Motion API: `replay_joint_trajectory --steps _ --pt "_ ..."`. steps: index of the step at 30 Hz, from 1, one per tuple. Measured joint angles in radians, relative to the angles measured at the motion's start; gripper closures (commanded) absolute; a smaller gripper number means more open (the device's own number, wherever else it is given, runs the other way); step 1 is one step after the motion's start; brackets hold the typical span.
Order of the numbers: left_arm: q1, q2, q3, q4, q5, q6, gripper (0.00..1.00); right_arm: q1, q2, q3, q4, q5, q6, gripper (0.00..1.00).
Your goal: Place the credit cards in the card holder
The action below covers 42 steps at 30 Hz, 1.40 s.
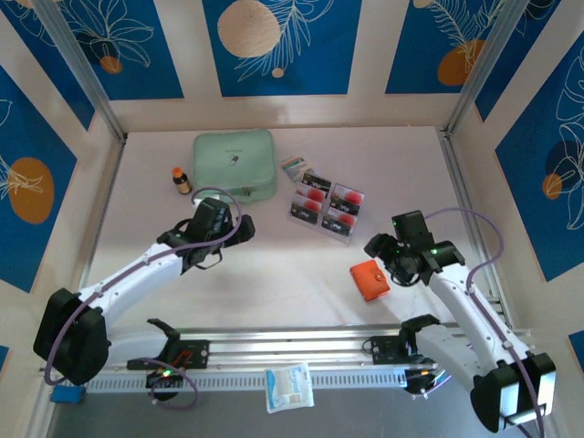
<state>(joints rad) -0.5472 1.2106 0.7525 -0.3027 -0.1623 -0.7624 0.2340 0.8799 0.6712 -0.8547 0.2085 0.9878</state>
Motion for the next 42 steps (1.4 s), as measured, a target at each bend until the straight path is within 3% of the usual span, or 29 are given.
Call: replay_joint_trajectory --steps 7,21,36,42 --pt "0.0 0.006 0.0 0.019 0.021 0.0 0.0 -0.077 0.034 -0.078 -0.024 -0.035 0.082 0.15" --pt "0.0 0.008 0.0 0.034 0.025 -0.016 0.0 -0.084 0.168 -0.13 0.094 -0.125 0.12 0.21" --pt "-0.006 0.029 0.0 0.034 0.032 -0.023 0.0 -0.084 0.064 -0.221 0.137 -0.195 0.121 0.53" --pt "-0.017 0.042 0.001 0.034 0.032 -0.026 0.0 -0.084 0.041 -0.224 0.14 -0.211 0.116 0.79"
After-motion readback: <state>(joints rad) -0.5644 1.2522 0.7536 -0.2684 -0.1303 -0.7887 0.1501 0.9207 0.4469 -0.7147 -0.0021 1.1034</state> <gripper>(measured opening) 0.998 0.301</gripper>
